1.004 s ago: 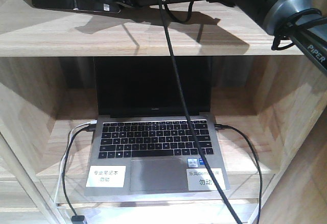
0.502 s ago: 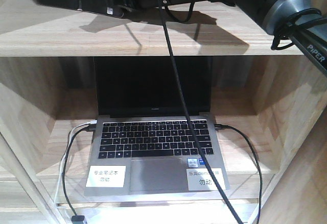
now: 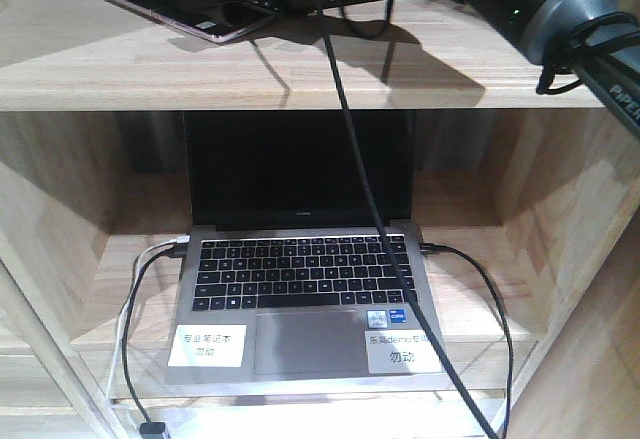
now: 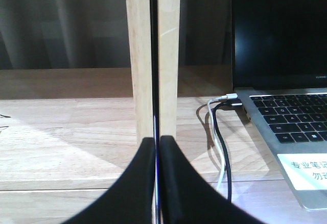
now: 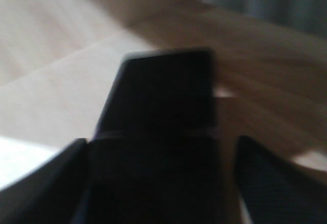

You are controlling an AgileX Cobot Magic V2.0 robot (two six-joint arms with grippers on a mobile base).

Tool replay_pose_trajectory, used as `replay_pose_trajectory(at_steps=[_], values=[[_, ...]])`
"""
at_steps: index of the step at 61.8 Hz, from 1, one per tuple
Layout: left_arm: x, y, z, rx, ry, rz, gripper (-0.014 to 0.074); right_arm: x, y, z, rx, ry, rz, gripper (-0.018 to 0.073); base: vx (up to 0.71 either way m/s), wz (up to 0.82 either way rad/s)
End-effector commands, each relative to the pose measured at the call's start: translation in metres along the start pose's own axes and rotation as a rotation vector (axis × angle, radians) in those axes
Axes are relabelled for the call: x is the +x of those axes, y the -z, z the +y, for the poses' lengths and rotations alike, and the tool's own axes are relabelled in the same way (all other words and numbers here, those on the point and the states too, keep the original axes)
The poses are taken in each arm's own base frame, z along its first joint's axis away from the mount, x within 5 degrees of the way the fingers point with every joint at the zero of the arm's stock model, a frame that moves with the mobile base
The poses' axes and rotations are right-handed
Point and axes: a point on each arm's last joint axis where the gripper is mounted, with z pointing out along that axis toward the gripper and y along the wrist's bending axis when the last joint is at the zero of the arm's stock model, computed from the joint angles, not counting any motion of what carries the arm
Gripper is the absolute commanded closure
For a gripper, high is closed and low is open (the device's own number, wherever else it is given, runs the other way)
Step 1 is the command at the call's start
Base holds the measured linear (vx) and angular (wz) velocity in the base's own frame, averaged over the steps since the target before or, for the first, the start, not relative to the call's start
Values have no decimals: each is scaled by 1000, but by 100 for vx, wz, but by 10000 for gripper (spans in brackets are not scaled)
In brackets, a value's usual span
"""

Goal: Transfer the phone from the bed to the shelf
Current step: 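Lower the phone flat onto the upper shelf and open the right gripper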

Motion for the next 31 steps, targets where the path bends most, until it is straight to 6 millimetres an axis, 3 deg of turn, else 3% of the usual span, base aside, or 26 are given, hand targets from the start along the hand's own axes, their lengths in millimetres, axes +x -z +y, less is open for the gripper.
replay_pose_trajectory(at_steps=[1,12,31], values=[[-6,0,1,-6,13,-76,596,-28,31,12,37,51,-89,-30,0,0],[-6,0,1,-6,13,-76,596,-39,53,14,57,69,-119,-29,0,0],[-6,0,1,-6,13,-76,596,-54,87,35,57,127,-134,-29,0,0]])
